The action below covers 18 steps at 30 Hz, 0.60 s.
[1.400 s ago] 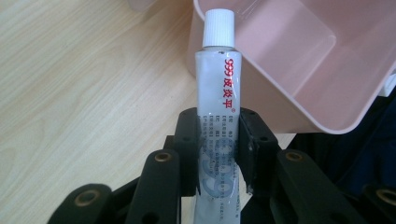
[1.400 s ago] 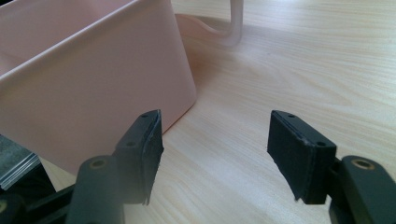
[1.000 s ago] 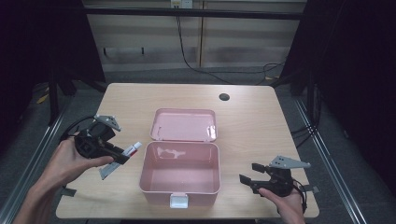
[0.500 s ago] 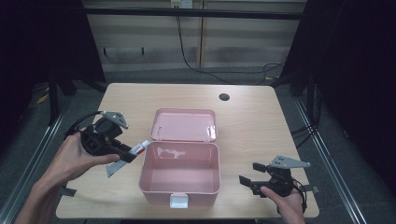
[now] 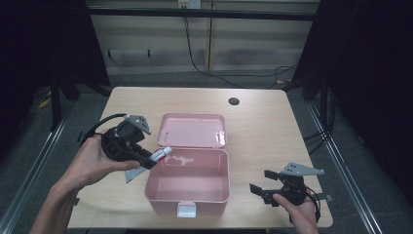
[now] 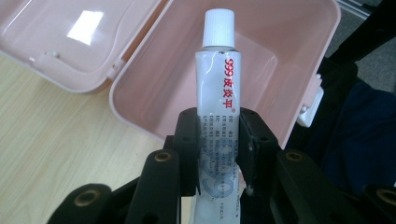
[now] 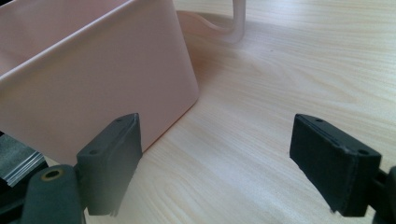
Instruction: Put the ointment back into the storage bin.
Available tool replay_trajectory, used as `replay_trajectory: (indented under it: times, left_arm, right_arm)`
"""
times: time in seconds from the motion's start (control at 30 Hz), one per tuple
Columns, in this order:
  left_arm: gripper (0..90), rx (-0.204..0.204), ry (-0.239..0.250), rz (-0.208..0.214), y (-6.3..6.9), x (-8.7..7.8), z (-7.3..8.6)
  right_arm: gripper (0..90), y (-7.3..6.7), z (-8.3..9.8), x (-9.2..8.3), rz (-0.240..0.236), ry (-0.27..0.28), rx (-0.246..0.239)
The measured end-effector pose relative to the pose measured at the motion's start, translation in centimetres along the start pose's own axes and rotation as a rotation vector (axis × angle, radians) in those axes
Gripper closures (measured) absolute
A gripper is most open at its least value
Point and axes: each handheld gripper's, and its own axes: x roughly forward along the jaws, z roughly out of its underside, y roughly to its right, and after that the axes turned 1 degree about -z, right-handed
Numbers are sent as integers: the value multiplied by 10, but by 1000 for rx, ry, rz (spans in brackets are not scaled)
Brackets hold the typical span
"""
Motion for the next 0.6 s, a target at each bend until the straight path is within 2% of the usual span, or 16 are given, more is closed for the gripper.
replay_trajectory:
  times: [0.07,0.13,0.17,0.2,0.23,0.3,0.5,0.6]
  left_arm:
    - [710,19,-13,16,0,3,-4]
    - [710,10,-8,12,3,6,-7]
    - [710,34,-26,16,3,7,-9]
    - [710,38,-25,20,4,8,-11]
    - [710,27,-10,23,6,9,-12]
    - [709,47,-37,36,7,12,-16]
    - [710,68,-52,53,13,25,-30]
    - [710,84,-69,43,16,31,-35]
  right_arm:
    - [167,0,0,0,-4,4,2]
    - [167,0,0,0,-7,2,-1]
    - [167,0,0,0,-7,1,-1]
    - [167,0,0,0,-7,0,-2]
    - [167,0,0,0,-9,1,-2]
    - [167,0,0,0,-10,0,-3]
    - [167,0,0,1,-12,-4,0]
    - [167,0,0,0,-13,-3,1]
